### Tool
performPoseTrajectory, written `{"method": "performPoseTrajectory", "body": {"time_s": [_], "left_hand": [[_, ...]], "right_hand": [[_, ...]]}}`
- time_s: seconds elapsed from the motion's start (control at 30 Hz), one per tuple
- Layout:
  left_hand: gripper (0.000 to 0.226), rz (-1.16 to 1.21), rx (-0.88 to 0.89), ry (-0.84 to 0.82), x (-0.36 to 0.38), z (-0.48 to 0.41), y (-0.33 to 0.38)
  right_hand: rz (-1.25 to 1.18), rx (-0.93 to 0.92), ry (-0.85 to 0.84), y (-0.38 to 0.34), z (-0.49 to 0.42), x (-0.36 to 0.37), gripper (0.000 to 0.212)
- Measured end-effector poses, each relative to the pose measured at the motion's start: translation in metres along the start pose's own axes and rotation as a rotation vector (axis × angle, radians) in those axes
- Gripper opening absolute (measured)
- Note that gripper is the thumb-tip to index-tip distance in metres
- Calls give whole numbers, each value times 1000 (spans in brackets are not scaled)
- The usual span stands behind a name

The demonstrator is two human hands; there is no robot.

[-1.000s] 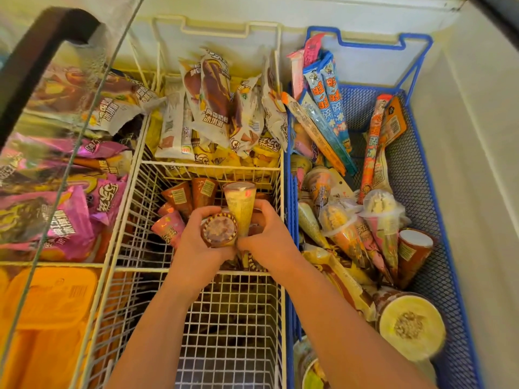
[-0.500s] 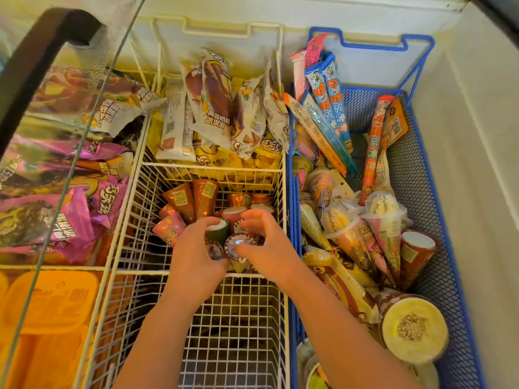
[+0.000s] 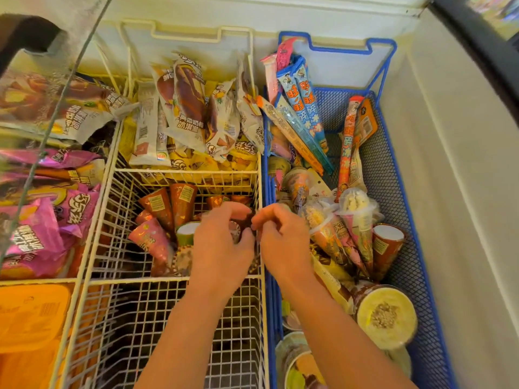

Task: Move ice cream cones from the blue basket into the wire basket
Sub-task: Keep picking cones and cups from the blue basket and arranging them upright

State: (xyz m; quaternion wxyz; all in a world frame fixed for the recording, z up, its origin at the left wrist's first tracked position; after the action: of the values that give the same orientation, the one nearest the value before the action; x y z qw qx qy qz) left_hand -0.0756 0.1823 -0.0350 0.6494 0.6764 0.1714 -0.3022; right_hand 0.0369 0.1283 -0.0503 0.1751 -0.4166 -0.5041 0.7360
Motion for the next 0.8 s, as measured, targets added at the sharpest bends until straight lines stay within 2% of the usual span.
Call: {"method": "performPoseTrajectory", "body": {"time_s": [0.13,0.23,0.33,0.43,0.53,0.63,0.7,0.8], "left_hand": [[40,82,-1,-76,36,10,29],[30,120,-7,-116,62,24,47],[14,118,-50,-176,93,44,60],[10,33,-110,-307,127,67,66],[20,-40,-152,-379,154,84,67],[27,-72,-196,-398,171,94,67],[14,-111,-216,-401,178,98,64],[11,-174,-201,-393,180,102,57]], "right_hand": [[39,-17,71,4,-7,-35,28],[95,-2,174,21,-10,-70,21],[189,30,373,45,-10,-115,15],[232,186,509,77,-7,-155,33],[274,344,470,105,-10,-178,57],[313,336,369,112,-19,-182,69],[320,318,312,112,-26,-179,77],[333,314,218,113,-33,-171,84]]}}
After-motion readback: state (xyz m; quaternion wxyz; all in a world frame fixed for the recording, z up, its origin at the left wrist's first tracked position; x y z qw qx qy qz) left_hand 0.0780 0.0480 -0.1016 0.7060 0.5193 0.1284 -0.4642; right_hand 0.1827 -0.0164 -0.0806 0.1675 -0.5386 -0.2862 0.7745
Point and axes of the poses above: each hand's wrist, its own z-axis away from the middle knuckle, its own x-axis out of the palm, y = z × x, the point moved 6 cm from there along -z, towards the middle knuckle, and after that the axes turned 15 degrees about y, right-handed, at the moved point
